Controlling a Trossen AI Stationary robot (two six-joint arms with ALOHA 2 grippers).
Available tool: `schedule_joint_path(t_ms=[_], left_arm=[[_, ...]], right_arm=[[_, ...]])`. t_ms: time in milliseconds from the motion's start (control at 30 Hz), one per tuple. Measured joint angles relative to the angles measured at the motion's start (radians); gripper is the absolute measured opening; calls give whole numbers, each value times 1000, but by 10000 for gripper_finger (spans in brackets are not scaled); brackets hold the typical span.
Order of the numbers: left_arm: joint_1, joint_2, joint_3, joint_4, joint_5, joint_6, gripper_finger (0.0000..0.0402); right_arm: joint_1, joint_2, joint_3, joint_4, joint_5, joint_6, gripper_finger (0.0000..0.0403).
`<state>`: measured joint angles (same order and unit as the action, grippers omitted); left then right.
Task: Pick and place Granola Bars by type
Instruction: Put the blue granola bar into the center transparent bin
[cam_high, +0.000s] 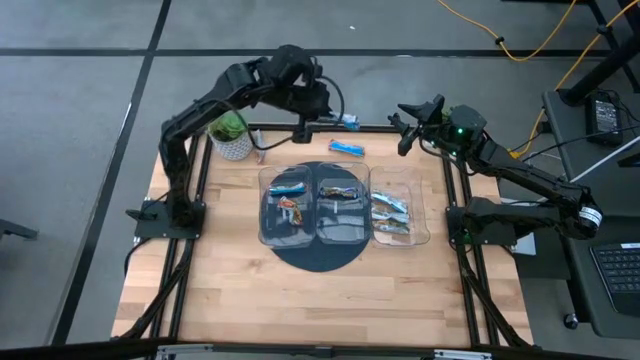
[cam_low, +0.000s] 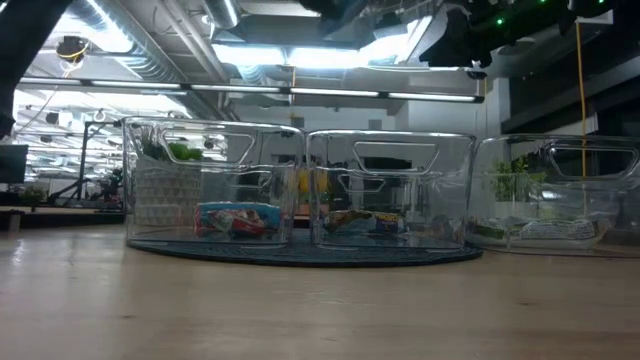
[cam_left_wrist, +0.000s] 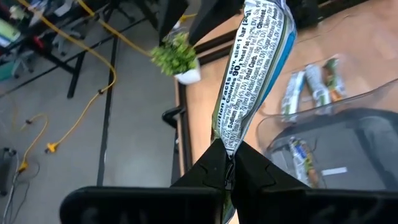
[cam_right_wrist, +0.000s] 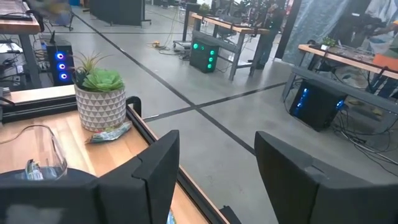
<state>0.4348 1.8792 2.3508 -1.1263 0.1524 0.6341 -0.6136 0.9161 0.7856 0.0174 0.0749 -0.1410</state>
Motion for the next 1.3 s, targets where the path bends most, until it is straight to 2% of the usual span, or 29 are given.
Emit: schedule_joint_path(t_ms=[333, 600, 733, 967, 1300], left_arm=[[-108, -1, -5, -3, 0, 4, 5], [-134, 43, -5, -4, 7, -19, 5], [-134, 104, -5, -13, 20, -4, 3], [-116, 262, -5, -63, 120, 5, 3], [-140, 466, -5, -209, 120, 101, 3]], right_arm=[[0, 0, 0, 19, -40, 0, 211], [0, 0, 0, 26, -43, -2, 211], [0, 0, 0, 26, -44, -23, 211], [0, 0, 0, 25, -51, -25, 211], [0, 0, 0, 8, -53, -29, 211]])
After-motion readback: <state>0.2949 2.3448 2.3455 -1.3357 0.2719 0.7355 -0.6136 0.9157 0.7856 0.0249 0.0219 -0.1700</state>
